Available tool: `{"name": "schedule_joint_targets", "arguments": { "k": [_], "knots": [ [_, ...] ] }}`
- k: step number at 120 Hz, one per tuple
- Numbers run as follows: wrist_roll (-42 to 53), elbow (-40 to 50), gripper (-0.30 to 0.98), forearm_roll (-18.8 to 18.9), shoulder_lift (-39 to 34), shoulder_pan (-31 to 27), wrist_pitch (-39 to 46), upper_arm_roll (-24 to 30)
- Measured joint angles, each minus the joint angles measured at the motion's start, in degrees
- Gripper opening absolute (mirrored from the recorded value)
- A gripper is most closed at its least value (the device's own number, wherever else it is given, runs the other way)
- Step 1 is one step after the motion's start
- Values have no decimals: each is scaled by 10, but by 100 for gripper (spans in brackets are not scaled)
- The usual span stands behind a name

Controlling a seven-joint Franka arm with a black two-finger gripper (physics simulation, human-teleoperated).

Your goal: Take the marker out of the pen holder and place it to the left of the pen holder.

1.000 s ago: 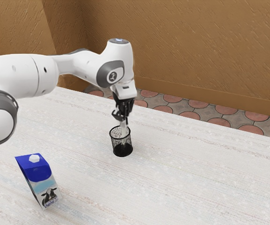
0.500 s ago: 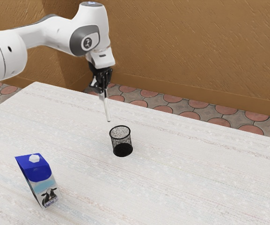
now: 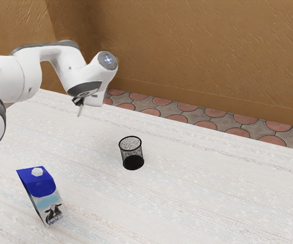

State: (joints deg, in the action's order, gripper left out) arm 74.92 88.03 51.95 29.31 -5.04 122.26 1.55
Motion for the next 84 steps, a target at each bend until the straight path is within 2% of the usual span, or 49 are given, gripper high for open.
{"name": "schedule_joint_targets", "arguments": {
  "k": [8, 18, 48, 66, 76, 80, 84],
  "knots": [
    [-24, 21, -9, 44, 3, 1, 13, -16],
    [-53, 40, -9, 75, 7, 2, 22, -26],
    [-128, 64, -9, 104, 34, 16, 31, -29],
    [-158, 66, 25, 101, 35, 19, 24, -29],
    [-171, 67, 39, 98, 32, 19, 21, -28],
    [-175, 82, 43, 81, 5, 25, 16, -26],
    [-175, 105, 47, 17, -53, 35, 8, -22]
  ]
}}
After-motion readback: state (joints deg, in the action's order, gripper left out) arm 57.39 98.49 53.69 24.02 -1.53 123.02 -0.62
